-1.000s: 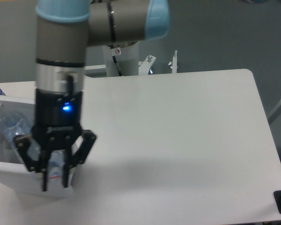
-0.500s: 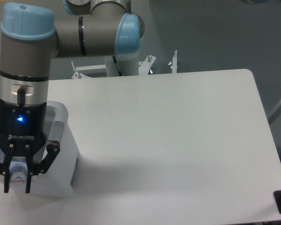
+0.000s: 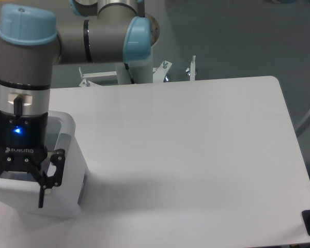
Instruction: Place the trash in the trash can
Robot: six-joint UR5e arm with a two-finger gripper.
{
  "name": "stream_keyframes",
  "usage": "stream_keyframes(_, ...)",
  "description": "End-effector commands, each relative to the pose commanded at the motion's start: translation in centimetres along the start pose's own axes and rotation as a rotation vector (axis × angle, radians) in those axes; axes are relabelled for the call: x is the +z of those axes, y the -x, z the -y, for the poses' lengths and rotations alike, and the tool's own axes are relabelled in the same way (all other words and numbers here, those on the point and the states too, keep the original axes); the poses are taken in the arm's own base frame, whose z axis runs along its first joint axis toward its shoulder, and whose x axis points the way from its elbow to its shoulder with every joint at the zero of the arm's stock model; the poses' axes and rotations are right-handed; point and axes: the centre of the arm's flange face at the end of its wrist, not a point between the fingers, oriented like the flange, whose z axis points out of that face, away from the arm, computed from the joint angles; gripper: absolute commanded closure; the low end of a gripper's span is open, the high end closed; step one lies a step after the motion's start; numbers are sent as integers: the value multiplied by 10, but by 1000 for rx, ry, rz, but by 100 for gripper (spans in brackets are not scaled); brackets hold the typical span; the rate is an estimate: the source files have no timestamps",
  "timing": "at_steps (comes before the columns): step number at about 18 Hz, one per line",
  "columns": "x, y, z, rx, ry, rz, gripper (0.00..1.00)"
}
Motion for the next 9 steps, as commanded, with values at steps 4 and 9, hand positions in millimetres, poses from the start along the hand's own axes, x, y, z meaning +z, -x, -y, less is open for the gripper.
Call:
stream_keyframes(4,0,88,12,-88,-2,84,0)
stream_keyframes(9,-2,197,15,-197,7,183,0)
